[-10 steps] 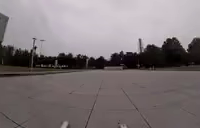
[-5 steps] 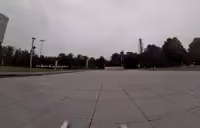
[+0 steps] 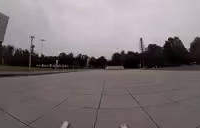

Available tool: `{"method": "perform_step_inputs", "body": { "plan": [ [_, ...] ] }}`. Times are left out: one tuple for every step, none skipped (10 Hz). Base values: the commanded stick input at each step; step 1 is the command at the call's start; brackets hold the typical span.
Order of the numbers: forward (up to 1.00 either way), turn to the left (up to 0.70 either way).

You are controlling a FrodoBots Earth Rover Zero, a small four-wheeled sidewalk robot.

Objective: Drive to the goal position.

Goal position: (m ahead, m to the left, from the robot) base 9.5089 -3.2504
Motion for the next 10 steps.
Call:
{"method": "perform_step_inputs", "body": {
  "plan": [
    [0.7,0.0],
    [0.7,0.0],
    [0.7,0.0],
    [0.7,0.0],
    [0.7,0.0],
    [0.7,0.0],
    [0.7,0.0],
    [0.7,0.0],
    [0.7,0.0],
    [0.7,0.0]
  ]
}}
